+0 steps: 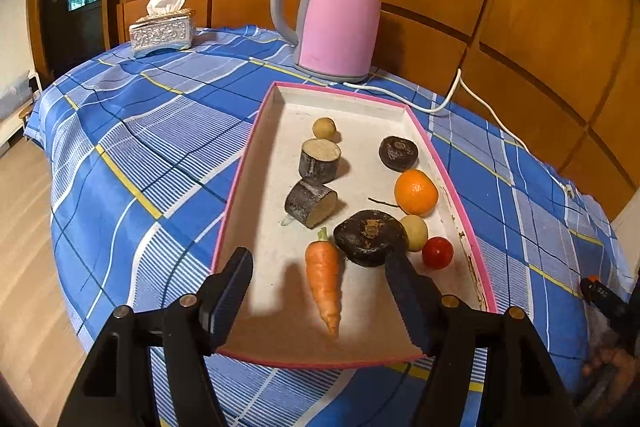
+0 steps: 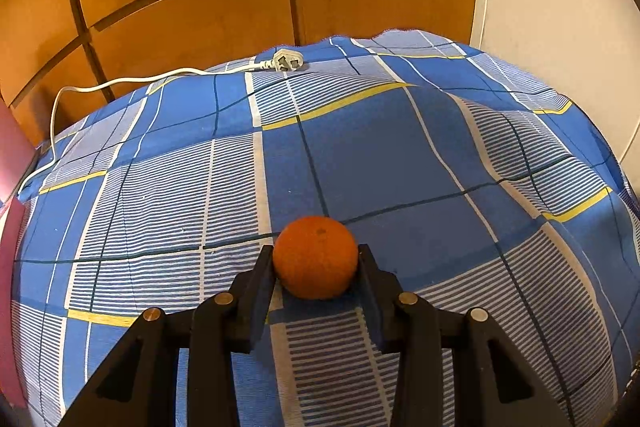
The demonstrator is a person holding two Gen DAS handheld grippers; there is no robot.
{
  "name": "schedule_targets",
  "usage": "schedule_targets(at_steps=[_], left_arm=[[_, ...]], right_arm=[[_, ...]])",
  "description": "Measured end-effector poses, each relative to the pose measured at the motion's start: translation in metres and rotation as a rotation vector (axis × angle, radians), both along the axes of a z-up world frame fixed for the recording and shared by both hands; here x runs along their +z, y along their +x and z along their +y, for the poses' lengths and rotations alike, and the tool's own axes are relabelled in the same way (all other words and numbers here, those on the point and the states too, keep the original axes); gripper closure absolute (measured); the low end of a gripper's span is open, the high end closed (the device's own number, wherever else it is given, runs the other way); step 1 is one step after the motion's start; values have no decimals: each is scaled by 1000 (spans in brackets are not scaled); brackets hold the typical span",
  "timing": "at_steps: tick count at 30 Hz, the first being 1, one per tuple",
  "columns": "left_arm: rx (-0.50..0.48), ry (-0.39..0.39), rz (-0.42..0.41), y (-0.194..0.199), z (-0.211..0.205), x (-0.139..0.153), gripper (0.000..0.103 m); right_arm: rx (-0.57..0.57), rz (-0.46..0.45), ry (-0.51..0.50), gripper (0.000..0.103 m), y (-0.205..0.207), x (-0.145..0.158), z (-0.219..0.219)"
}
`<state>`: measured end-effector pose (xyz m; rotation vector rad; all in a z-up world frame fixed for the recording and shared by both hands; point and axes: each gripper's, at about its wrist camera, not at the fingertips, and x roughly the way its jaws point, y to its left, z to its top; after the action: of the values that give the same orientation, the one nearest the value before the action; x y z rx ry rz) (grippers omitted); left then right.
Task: Organize fruits
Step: 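Carry the mandarin with the right tool into the tray and open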
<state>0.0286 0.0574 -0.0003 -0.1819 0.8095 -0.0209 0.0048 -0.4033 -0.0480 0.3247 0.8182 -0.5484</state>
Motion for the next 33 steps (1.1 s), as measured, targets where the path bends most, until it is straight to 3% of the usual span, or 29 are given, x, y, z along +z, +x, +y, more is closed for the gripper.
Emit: schedule_targets(at_steps=[28,33], left_arm=[[24,-25,-21,-14,13,7,29],[25,-32,-22,-14,14,6,28]], right_arm=[[34,33,-23,63,2,4,9],[211,15,74,64,15,9,32]])
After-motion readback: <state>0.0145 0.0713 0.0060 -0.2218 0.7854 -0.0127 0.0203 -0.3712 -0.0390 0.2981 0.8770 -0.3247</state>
